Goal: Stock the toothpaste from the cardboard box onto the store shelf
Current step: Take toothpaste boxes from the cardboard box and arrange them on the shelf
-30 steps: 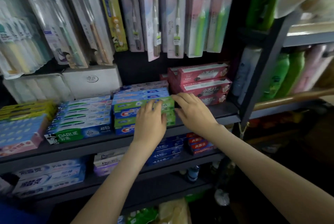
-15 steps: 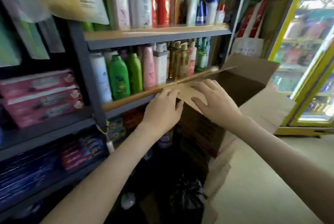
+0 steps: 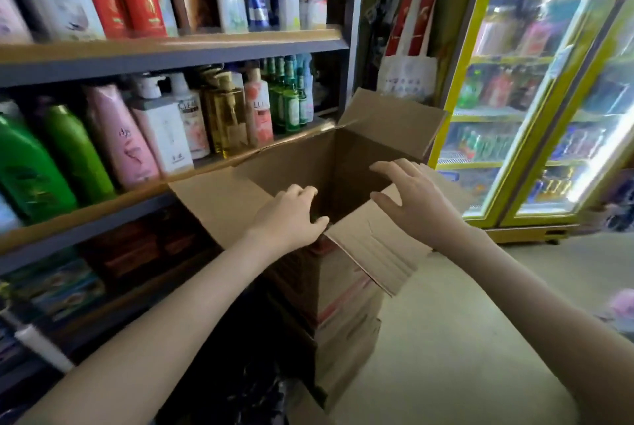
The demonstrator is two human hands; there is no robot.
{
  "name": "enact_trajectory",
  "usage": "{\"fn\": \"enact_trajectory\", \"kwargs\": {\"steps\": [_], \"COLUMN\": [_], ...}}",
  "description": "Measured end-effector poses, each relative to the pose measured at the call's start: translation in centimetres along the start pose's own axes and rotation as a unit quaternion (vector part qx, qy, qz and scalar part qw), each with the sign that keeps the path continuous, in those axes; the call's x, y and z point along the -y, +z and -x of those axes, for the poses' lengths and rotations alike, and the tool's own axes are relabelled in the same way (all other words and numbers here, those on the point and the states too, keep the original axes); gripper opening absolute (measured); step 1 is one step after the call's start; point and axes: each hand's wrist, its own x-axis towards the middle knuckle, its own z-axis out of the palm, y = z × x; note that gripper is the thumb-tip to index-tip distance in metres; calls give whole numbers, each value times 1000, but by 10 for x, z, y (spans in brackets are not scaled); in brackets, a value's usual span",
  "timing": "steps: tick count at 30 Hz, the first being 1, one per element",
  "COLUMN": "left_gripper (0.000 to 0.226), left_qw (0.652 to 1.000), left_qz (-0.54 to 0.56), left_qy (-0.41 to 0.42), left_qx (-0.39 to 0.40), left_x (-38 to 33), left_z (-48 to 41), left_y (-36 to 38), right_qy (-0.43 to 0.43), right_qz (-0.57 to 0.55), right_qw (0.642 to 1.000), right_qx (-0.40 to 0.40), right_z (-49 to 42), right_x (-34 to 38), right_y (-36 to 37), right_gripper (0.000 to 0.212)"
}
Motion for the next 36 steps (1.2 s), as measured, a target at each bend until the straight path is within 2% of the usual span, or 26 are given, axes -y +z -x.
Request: {"fn": "enact_trajectory", "kwargs": {"steps": [3,6,11,15,25,36], "left_gripper": [84,99,111,115,113,110], "left_qw": [997,993,984,971,930,905], "left_qz": [-49,-83,-104,-147,-263,-335], "left_qy": [-27,-55,-122,-170,-258,-260], "left_qx": [47,64,77,79,12,37], "left_x": [9,22,42,53,85,108], "left_z": [-45,-95,-160,-197,-218,-248], "left_y": [25,41,51,57,72,78], "right_qy": [-26,-49,-84,-119,-249,-230], "right_qz": [-1,17,33,10,-43,-53], "right_qw": [999,996,983,972,953,957], "right_qx": [27,74,162,200,169,166], "right_z": [-31,-73,-149,-195,-280,-313], "right_x": [-36,-73,-120,-144,-142,-139], "right_y": [23,45,75,106,194,263], "right_gripper": [48,54,64,69,83,83]}}
